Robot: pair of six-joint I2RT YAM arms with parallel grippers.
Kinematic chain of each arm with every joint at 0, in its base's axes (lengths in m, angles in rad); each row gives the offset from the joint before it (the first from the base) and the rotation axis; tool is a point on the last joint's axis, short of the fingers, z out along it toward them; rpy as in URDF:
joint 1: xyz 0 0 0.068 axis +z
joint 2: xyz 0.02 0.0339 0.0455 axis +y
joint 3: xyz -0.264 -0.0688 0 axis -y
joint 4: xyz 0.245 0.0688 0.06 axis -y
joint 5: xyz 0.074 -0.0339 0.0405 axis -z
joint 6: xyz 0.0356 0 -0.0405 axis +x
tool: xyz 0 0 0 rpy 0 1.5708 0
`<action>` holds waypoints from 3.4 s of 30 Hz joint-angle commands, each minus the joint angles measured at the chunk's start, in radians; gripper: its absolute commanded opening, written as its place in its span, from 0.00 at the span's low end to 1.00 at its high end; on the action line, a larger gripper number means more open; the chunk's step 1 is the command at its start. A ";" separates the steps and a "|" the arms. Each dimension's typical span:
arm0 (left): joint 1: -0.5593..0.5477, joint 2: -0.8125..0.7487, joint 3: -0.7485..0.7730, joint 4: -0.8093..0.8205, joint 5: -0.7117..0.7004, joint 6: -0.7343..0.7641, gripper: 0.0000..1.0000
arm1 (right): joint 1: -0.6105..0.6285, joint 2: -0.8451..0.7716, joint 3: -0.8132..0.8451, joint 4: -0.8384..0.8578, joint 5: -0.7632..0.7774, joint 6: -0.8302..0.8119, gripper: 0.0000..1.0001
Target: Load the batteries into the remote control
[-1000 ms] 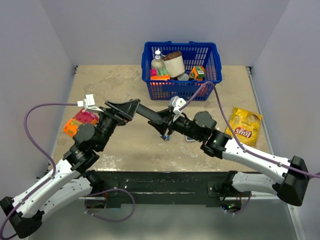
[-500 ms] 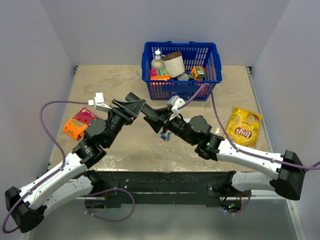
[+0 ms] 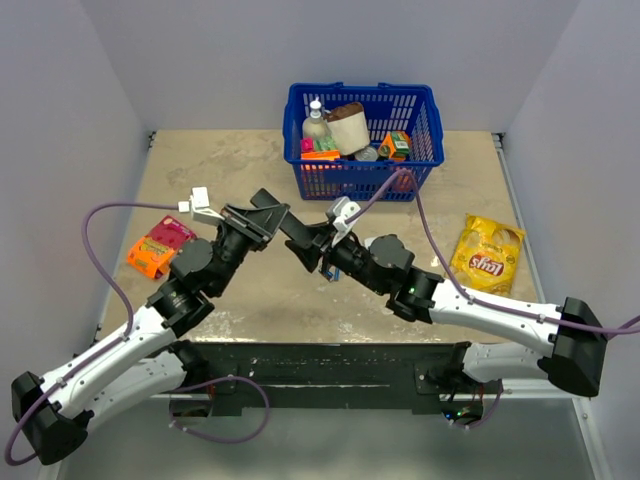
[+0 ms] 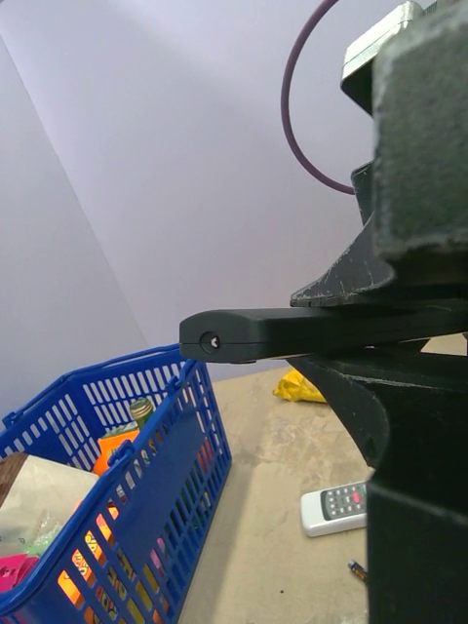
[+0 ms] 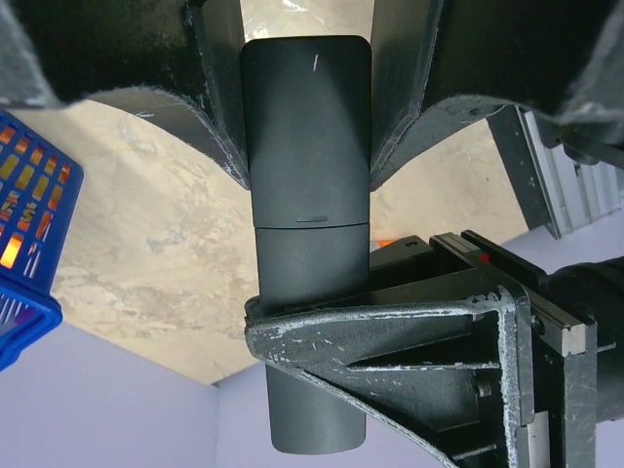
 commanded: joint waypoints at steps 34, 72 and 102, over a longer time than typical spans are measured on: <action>0.000 -0.068 0.028 -0.240 -0.136 0.444 0.00 | 0.004 0.253 0.490 -0.677 -0.116 0.181 0.86; 0.002 -0.079 0.050 -0.211 -0.061 0.415 0.00 | -0.056 0.292 0.488 -0.644 -0.225 0.176 0.56; 0.318 0.127 0.176 -0.082 -0.124 0.572 0.00 | -0.058 0.312 0.315 -0.640 -0.312 0.067 0.37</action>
